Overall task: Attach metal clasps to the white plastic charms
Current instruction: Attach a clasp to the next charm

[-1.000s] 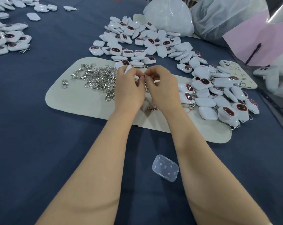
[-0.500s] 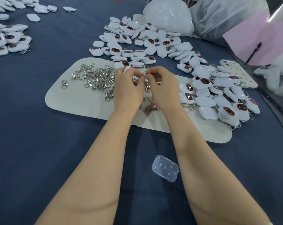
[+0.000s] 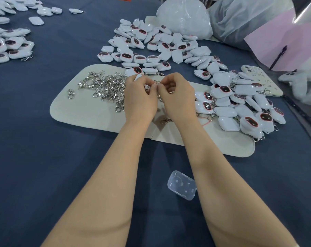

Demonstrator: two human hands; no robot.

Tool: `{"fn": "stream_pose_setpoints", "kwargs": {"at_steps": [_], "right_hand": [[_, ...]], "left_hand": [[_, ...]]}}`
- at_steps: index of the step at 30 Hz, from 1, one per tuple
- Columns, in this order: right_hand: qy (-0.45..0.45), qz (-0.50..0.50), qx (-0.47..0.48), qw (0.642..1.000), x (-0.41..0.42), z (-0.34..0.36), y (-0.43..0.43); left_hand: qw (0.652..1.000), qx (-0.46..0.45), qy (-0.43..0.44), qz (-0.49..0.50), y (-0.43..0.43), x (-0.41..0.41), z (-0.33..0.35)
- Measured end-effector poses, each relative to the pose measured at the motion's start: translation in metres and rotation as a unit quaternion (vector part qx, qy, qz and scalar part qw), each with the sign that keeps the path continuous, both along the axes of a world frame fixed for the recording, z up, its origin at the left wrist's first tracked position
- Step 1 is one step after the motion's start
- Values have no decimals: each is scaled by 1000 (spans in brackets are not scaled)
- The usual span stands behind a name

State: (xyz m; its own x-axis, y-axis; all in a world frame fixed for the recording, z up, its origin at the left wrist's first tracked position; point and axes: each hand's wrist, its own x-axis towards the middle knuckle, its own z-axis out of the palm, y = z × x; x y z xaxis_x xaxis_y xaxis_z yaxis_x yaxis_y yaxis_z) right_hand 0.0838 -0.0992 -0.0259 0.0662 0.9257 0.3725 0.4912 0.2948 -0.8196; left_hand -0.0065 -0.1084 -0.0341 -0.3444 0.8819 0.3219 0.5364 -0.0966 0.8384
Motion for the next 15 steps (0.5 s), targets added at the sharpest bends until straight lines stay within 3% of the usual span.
{"fn": "stream_pose_setpoints", "kwargs": {"at_steps": [15], "right_hand": [[-9, -19, -16, 1000, 0, -3, 2]], "left_hand": [[1000, -3, 29, -1, -4, 3, 3]]}}
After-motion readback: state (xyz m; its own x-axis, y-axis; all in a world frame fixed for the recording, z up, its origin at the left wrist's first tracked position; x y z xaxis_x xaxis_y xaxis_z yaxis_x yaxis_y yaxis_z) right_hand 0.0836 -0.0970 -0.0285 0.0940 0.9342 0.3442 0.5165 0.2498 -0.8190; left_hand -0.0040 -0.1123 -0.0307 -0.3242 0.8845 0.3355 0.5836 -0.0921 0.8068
